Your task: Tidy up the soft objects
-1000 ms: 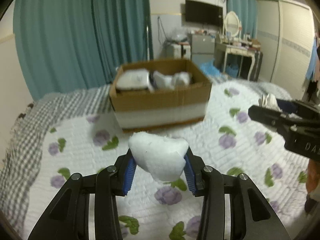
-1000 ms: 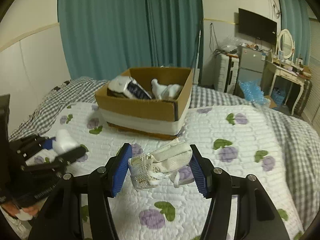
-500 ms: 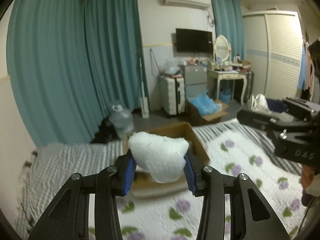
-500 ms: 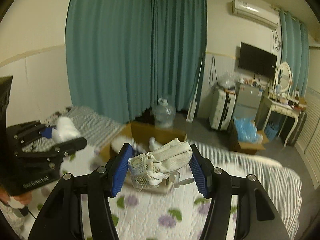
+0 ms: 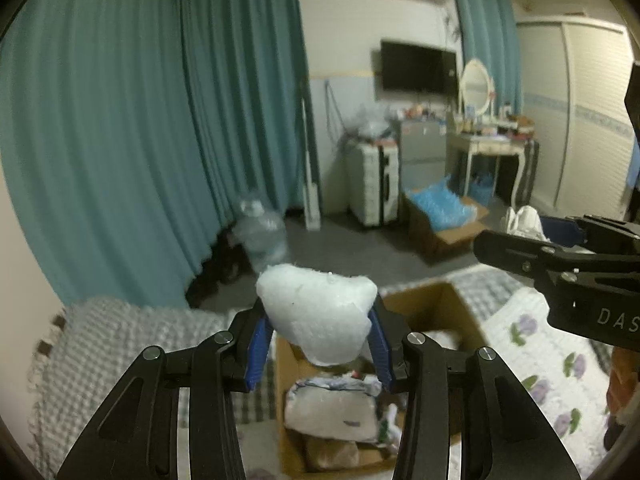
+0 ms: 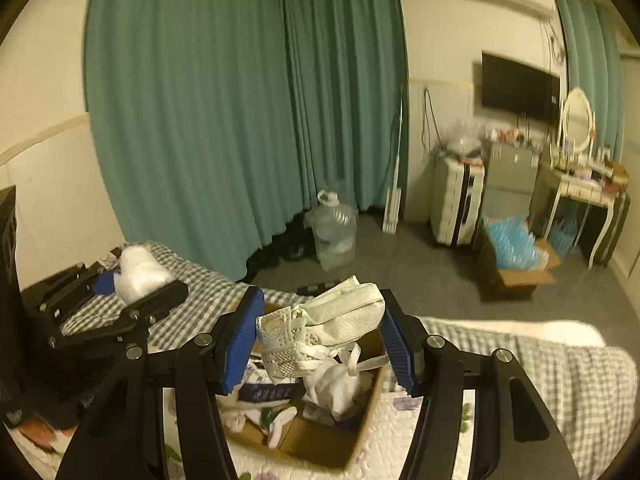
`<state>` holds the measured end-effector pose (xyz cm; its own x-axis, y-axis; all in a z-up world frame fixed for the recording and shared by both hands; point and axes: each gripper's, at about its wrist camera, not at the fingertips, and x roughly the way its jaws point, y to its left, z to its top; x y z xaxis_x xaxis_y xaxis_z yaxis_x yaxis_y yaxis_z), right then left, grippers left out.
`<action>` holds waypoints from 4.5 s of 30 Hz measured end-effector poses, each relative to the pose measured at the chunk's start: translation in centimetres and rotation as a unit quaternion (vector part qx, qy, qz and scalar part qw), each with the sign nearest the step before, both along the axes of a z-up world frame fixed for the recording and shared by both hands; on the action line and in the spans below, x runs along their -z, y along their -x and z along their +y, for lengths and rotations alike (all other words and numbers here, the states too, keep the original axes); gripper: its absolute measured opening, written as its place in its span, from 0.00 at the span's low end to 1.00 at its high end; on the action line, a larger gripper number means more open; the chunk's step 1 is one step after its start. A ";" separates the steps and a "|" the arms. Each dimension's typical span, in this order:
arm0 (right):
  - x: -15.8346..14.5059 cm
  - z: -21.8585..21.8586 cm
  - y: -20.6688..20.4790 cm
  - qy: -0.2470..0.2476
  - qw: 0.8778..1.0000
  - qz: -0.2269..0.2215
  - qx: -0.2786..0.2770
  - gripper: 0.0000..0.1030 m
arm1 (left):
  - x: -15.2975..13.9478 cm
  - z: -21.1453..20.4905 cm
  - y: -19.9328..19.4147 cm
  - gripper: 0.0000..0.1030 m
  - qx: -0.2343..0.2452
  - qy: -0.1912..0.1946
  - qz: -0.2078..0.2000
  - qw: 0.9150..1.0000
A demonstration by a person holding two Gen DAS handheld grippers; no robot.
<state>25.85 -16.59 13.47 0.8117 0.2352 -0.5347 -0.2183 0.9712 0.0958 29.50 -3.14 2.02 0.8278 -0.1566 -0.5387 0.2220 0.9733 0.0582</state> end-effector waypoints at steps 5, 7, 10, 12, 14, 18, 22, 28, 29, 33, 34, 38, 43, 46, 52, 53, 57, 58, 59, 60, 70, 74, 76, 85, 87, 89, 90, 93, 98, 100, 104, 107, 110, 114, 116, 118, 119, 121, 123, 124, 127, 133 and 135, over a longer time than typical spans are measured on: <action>5.1 0.8 -4.9 -0.016 0.998 0.064 0.001 0.56 | 5.1 -0.5 -3.5 0.41 -0.007 -0.021 0.044 0.999; 6.7 1.2 -5.9 -0.013 0.997 0.078 0.002 0.56 | 6.2 -0.6 -3.9 0.41 0.004 -0.025 0.053 0.998; 8.5 1.7 -6.9 -0.007 0.996 0.087 0.009 0.58 | 7.0 -0.9 -4.3 0.44 0.015 -0.035 0.059 0.998; 9.3 1.7 -7.5 -0.008 0.996 0.089 0.013 0.77 | 7.0 -0.6 -4.3 0.67 0.009 -0.023 0.067 0.997; 9.8 1.3 -8.1 -0.009 0.995 0.095 0.025 0.89 | 6.6 -0.2 -4.4 0.75 -0.007 -0.010 0.063 0.998; 8.7 0.1 -7.6 -0.021 0.994 0.093 0.048 0.89 | 5.0 0.2 -3.8 0.75 -0.022 -0.002 0.059 0.998; 5.4 -1.2 -5.0 -0.007 0.996 0.071 0.062 0.89 | 1.1 0.2 -0.7 0.75 -0.022 -0.007 0.023 0.999; -4.5 -2.7 2.1 -0.007 0.997 0.004 0.082 0.91 | -8.1 1.4 8.4 0.76 -0.029 -0.016 -0.094 0.995; -6.4 -2.7 3.7 -0.001 0.996 -0.012 0.083 0.91 | -9.5 1.7 10.2 0.77 -0.037 -0.018 -0.121 0.992; -13.4 -2.0 11.8 0.024 0.991 -0.094 0.088 0.99 | -14.8 3.2 18.5 0.91 -0.041 0.004 -0.206 0.978; -15.0 -1.8 14.5 0.030 0.988 -0.120 0.090 0.99 | -15.6 3.6 20.1 0.91 -0.041 0.008 -0.217 0.975; -18.6 -0.7 22.3 0.035 0.979 -0.181 0.090 1.00 | -17.9 4.9 26.1 0.92 -0.044 0.010 -0.255 0.966; -19.3 0.3 29.1 0.031 0.970 -0.225 0.083 1.00 | -17.5 7.3 30.5 0.92 -0.040 0.043 -0.262 0.963; -18.0 1.0 31.3 0.030 0.965 -0.247 0.082 1.00 | -15.7 8.5 31.7 0.92 -0.043 0.061 -0.262 0.962; -11.2 3.1 31.5 0.006 0.974 -0.220 0.047 1.00 | -10.3 8.8 31.5 0.92 -0.073 0.064 -0.252 0.963; -9.6 3.4 31.0 0.002 0.977 -0.211 0.042 1.00 | -9.2 8.6 31.5 0.92 -0.081 0.062 -0.249 0.963; -2.3 4.0 27.6 -0.018 0.982 -0.183 0.045 1.00 | -4.5 8.4 28.6 0.92 -0.093 0.043 -0.220 0.970; -0.2 3.9 26.3 -0.019 0.984 -0.168 0.048 1.00 | -3.6 8.3 28.0 0.92 -0.094 0.040 -0.212 0.972; 1.6 3.9 25.2 -0.012 0.986 -0.157 0.056 1.00 | -2.4 8.4 27.0 0.92 -0.095 0.039 -0.199 0.975; 2.9 3.9 24.4 -0.006 0.987 -0.146 0.061 1.00 | -1.2 8.4 26.6 0.92 -0.094 0.042 -0.186 0.977; 7.4 2.7 20.9 -0.001 0.991 -0.110 0.073 1.00 | 2.4 8.0 24.9 0.92 -0.087 0.050 -0.132 0.986; 7.4 2.8 21.2 0.003 0.992 -0.105 0.075 1.00 | 2.6 8.4 24.9 0.92 -0.084 0.061 -0.131 0.986; 7.2 3.0 21.4 -0.001 0.992 -0.104 0.072 1.00 | 2.8 8.2 24.7 0.92 -0.085 0.059 -0.132 0.986; 7.1 3.7 21.8 0.001 0.992 -0.108 0.062 1.00 | 3.5 7.8 24.1 0.92 -0.077 0.054 -0.124 0.988; 7.2 3.7 21.7 0.002 0.993 -0.105 0.061 1.00 | 3.5 7.8 24.1 0.92 -0.077 0.057 -0.122 0.988; 7.3 3.7 21.6 0.002 0.993 -0.103 0.061 1.00 | 3.4 7.9 24.1 0.92 -0.077 0.056 -0.121 0.988; 7.3 3.7 21.6 0.002 0.993 -0.103 0.060 1.00 | 3.5 7.8 24.1 0.92 -0.078 0.056 -0.121 0.988; 7.3 3.8 21.6 0.004 0.993 -0.104 0.060 1.00 | 3.6 8.0 23.9 0.92 -0.076 0.056 -0.116 0.989; 7.6 3.9 21.3 0.005 0.993 -0.101 0.059 1.00 | 3.7 7.9 24.0 0.92 -0.074 0.055 -0.116 0.989; 7.7 3.8 21.2 0.004 0.993 -0.101 0.059 1.00 | 3.7 8.0 24.0 0.92 -0.074 0.057 -0.116 0.989; 7.7 3.8 21.3 0.005 0.993 -0.102 0.061 1.00 | 3.7 8.0 24.0 0.92 -0.075 0.055 -0.116 0.989; 7.7 3.7 21.2 0.005 0.993 -0.101 0.062 1.00 | 3.7 8.1 24.0 0.92 -0.074 0.055 -0.115 0.989; 7.7 3.7 21.2 0.005 0.993 -0.100 0.062 1.00 | 3.7 8.2 23.9 0.92 -0.074 0.057 -0.114 0.989; 7.8 3.7 21.2 0.006 0.993 -0.097 0.062 1.00 | 3.6 8.1 24.0 0.92 -0.073 0.056 -0.114 0.989; 7.9 3.7 21.1 0.005 0.993 -0.096 0.062 1.00 | 3.6 8.1 24.0 0.92 -0.073 0.055 -0.114 0.989; 7.9 3.7 21.1 0.004 0.993 -0.096 0.063 1.00 | 3.7 8.1 23.9 0.92 -0.072 0.055 -0.114 0.989; 7.9 3.6 21.1 0.005 0.993 -0.095 0.063 1.00 | 3.7 8.1 24.0 0.92 -0.072 0.055 -0.114 0.989; 7.9 3.6 21.2 0.004 0.993 -0.095 0.063 1.00 | 3.7 8.1 24.0 0.92 -0.072 0.055 -0.114 0.989; 8.0 3.7 21.2 0.004 0.994 -0.094 0.063 1.00 | 3.7 8.1 23.9 0.92 -0.072 0.055 -0.114 0.989; 8.0 3.7 21.2 0.004 0.994 -0.094 0.063 1.00 | 3.7 8.1 23.9 0.92 -0.072 0.056 -0.113 0.989; 8.0 3.8 21.1 0.003 0.994 -0.092 0.062 1.00 | 3.9 8.2 23.8 0.92 -0.072 0.058 -0.111 0.990; 8.0 3.8 21.1 0.003 0.994 -0.091 0.062 1.00 | 3.9 8.3 23.8 0.92 -0.072 0.059 -0.110 0.990; 8.0 3.8 21.2 0.003 0.994 -0.091 0.061 1.00 | 3.9 8.3 23.8 0.92 -0.073 0.059 -0.110 0.990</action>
